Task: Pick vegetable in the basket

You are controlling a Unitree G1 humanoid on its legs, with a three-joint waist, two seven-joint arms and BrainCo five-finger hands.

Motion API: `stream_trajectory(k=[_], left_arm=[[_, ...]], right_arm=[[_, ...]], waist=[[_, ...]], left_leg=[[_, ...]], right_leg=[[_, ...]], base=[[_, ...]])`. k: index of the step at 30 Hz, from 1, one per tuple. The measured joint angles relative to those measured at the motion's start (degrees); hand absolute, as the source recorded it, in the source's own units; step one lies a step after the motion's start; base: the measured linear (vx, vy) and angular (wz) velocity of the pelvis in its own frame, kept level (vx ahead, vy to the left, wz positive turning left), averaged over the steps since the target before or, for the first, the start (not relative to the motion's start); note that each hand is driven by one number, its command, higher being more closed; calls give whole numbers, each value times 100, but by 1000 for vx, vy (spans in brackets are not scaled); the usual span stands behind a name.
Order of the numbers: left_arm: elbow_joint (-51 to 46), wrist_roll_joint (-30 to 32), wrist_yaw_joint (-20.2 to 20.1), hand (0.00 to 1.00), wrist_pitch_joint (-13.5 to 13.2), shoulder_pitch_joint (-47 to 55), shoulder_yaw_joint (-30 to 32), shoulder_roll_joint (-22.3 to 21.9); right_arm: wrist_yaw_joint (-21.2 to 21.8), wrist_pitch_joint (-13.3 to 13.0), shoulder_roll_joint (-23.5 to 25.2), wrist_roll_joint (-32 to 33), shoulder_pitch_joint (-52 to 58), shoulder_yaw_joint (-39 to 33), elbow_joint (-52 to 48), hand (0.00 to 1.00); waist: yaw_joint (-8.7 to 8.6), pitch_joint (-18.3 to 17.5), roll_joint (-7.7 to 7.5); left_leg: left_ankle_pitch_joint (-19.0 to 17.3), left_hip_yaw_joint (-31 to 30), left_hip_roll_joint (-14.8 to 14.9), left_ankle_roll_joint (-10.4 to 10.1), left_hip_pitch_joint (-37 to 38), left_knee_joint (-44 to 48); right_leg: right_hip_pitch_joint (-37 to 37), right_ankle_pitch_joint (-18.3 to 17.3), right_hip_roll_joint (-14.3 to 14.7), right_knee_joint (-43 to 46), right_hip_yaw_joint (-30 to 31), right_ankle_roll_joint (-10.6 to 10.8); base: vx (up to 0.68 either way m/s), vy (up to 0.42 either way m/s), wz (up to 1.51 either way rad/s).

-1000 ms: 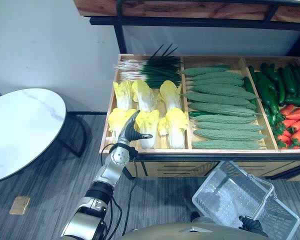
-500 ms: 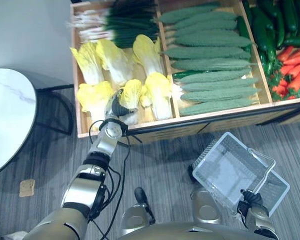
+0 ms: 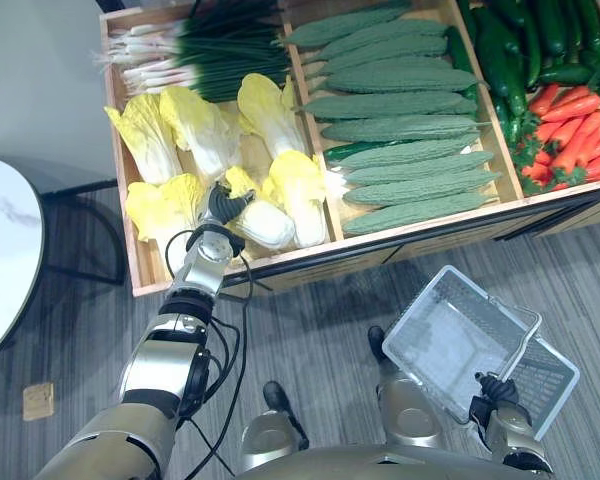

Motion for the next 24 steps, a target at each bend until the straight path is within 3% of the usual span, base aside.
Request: stream_trajectory(k=[2, 5, 9, 11, 12, 13, 14, 15, 16, 17, 19, 20, 21, 22, 23, 24], left_arm=[[-712, -17, 232, 100, 20, 252, 197, -2], [-1634, 23, 580, 100, 108, 398, 318, -33], [-2843, 174, 996, 100, 103, 648, 459, -60], [-3350, 259, 1115, 100, 101, 769, 471, -138], [-3805, 290, 1112, 100, 91, 902, 533, -296], [-3931, 348, 1101, 100, 59, 936, 531, -363], [-4148, 478, 1100, 100, -43, 1095, 443, -576], [-4218, 480, 1082, 100, -50, 1229, 341, -661], [-4381, 491, 991, 100, -119, 1569, 131, -787], [-4434, 500, 934, 100, -187, 1742, 51, -831], [-4291, 648, 669, 100, -368, 2017, -353, -816], [-4035, 678, 532, 100, -534, 2127, -637, -849], [-3846, 692, 437, 100, -594, 2181, -833, -968], [-3294, 698, 216, 100, -644, 2241, -1034, -1167], [-2865, 693, 54, 100, -643, 2315, -1224, -1300], [-2278, 692, -90, 100, -634, 2442, -1358, -1505]], right_arm=[[70, 11, -134, -1, 9, 102, -7, 100], [75, 12, -62, 10, 432, 63, -189, 100], [33, 11, -49, 48, 664, 77, -540, 100], [21, 13, -48, 43, 592, 170, -632, 100], [20, 19, -34, 9, 401, 323, -658, 100], [18, 18, -23, -20, 344, 413, -698, 100], [-4, 65, 1, -86, 154, 541, -845, 100], [-42, 76, 6, -102, 143, 618, -914, 100], [-70, 72, 6, -241, 176, 810, -1129, 100], [-68, 73, 1, -252, 170, 956, -1212, 100], [-71, 131, 50, -430, 3, 1525, -1807, 100], [-50, 184, 98, -629, -63, 1819, -2116, 100], [-25, 191, 43, -696, -140, 1932, -2160, 100], [3, 190, 109, -701, -127, 2149, -2440, 100], [4, 194, 200, -687, -4, 2282, -2735, 100], [13, 214, 286, -682, 10, 2547, -3013, 100]], waist=[[-6, -30, 54], [51, -281, -80], [196, -371, -103], [255, -388, -59], [286, -390, -36], [334, -398, -18], [379, -359, 52], [342, -360, 50], [308, -408, -25], [313, -425, -11], [445, -508, -27], [506, -662, 105], [535, -708, 327], [475, -704, 447], [282, -730, 323], [273, -728, 276]], left_leg=[[-377, -858, -29, -3, -16, 190], [-566, -1012, -213, 31, -181, 405], [-540, -789, -309, 69, -115, 424], [-552, -488, -207, 58, -115, 501], [-534, -145, -65, 86, -109, 561], [-513, 43, 37, 120, -78, 548], [-530, 521, 75, 129, 137, 438], [-545, 676, 44, 113, 236, 444], [-713, 976, -41, 51, 432, 605], [-794, 1154, -2, 38, 506, 715], [-810, 1766, -26, 354, 624, 750], [-1110, 2308, 39, 453, 675, 505], [-1102, 2498, 165, 442, 738, 314], [-1092, 2693, 205, 410, 756, 308], [-943, 2811, 54, 121, 912, 337], [-900, 2937, 125, -20, 1002, 593]], right_leg=[[73, 8, -1, 12, 3, 21], [135, -44, -204, -29, -16, 127], [-71, -1, -254, 128, 90, 161], [-318, 262, -151, 258, -564, -137], [-391, 784, -6, 5, -1646, -824], [-341, 810, 11, -155, -2023, -1143], [-612, -37, -280, 668, -3426, -1614], [-726, -285, -522, 1137, -3906, -1642], [-736, -284, -817, 1578, -4453, -1771], [-755, -174, -722, 1594, -4448, -1667], [-745, 381, -243, 837, -4432, -1536], [-771, -245, 13, 405, -4992, -1366], [-846, -550, -8, 671, -5362, -1335], [-1163, -797, -340, 2228, -4911, -1578], [-1046, -1121, -463, 2563, -4428, -1161], [-1107, -1184, -182, 2454, -3971, -1216]], base=[[-53, 35, -10], [-103, 106, 18], [8, 34, -24], [35, 2, -96], [30, -2, -123], [-1, -41, -176], [-27, -45, -130], [-8, 18, -159], [25, 63, -123], [-21, 42, -178], [-99, -57, -218], [-91, -57, -221], [-68, -43, -201], [79, -23, -137], [169, -97, -157], [190, -126, -135]])
